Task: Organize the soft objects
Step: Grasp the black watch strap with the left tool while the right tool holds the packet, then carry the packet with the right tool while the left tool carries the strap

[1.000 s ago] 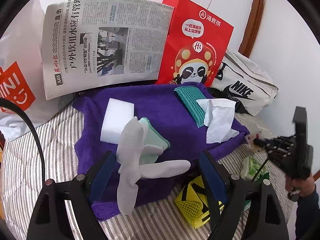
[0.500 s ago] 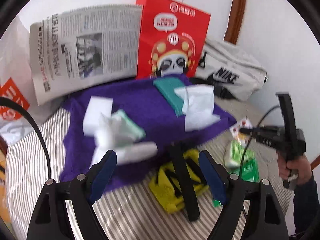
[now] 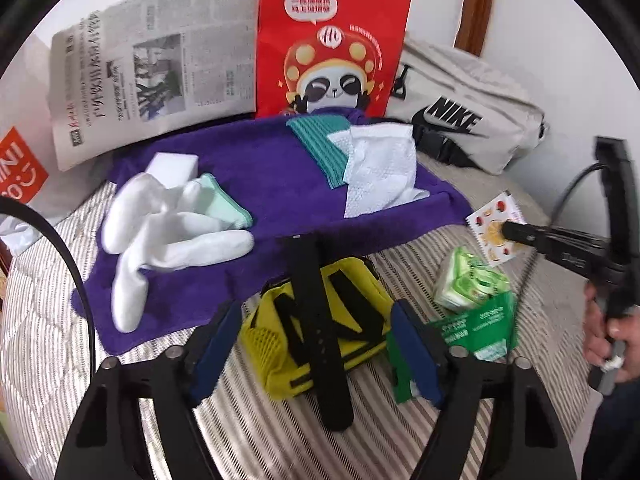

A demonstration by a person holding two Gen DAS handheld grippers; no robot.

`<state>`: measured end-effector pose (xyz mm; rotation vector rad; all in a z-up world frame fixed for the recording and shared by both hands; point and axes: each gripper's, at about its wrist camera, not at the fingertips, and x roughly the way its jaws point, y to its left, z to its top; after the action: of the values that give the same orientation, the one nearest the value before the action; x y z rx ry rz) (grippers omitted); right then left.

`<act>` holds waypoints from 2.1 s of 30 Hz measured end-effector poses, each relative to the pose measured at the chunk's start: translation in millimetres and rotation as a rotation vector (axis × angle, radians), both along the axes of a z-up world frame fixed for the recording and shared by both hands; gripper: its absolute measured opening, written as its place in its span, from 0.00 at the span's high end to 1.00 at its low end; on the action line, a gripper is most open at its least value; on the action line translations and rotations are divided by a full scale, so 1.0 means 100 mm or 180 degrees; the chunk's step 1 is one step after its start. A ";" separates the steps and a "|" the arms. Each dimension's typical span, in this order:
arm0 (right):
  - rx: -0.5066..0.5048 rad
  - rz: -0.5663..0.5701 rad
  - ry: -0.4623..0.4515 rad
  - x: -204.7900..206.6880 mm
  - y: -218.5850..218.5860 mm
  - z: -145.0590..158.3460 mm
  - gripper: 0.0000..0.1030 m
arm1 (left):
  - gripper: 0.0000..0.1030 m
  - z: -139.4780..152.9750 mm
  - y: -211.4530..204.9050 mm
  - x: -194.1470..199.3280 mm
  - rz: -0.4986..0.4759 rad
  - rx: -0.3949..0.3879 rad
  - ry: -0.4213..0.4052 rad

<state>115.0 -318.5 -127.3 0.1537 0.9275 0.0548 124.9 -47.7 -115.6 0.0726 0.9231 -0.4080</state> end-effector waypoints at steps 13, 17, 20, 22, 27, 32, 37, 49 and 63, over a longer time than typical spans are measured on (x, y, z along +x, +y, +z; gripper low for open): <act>0.0160 0.0080 -0.0026 0.06 0.01 -0.05 0.95 | 0.81 -0.30 -0.23 0.21 0.0129 0.0418 0.0075; 0.0163 0.0066 -0.0064 0.01 -0.01 0.00 0.95 | 0.82 -0.27 -0.15 0.19 0.0099 0.0301 0.0104; 0.0162 0.0057 -0.0078 0.00 -0.02 0.02 0.95 | 0.82 -0.22 -0.07 0.17 0.0085 0.0148 0.0147; 0.0138 0.0056 -0.0076 0.00 -0.02 0.02 0.95 | 0.82 -0.18 -0.04 0.15 0.0065 0.0079 0.0151; 0.0137 0.0052 -0.0099 -0.02 -0.04 0.05 0.95 | 0.82 -0.08 0.07 0.10 0.0063 -0.0135 0.0186; 0.0238 0.0074 -0.0093 -0.02 -0.08 0.05 0.96 | 0.82 -0.01 0.16 0.04 0.0091 -0.0156 0.0170; 0.0274 0.0171 -0.0046 0.03 -0.04 0.01 0.96 | 0.82 0.04 0.23 -0.02 0.0121 -0.0198 0.0148; 0.0200 0.0330 0.0127 0.28 0.10 -0.15 0.95 | 0.82 -0.01 0.24 -0.04 0.0056 -0.0284 0.0203; 0.0106 0.0305 -0.0210 0.21 0.07 0.44 0.95 | 0.82 0.19 0.36 -0.02 0.0073 -0.0422 0.0087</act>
<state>136.4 -311.4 -83.6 0.1376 0.8681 0.1632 123.1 -11.6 -96.7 -0.0648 0.9208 -0.4488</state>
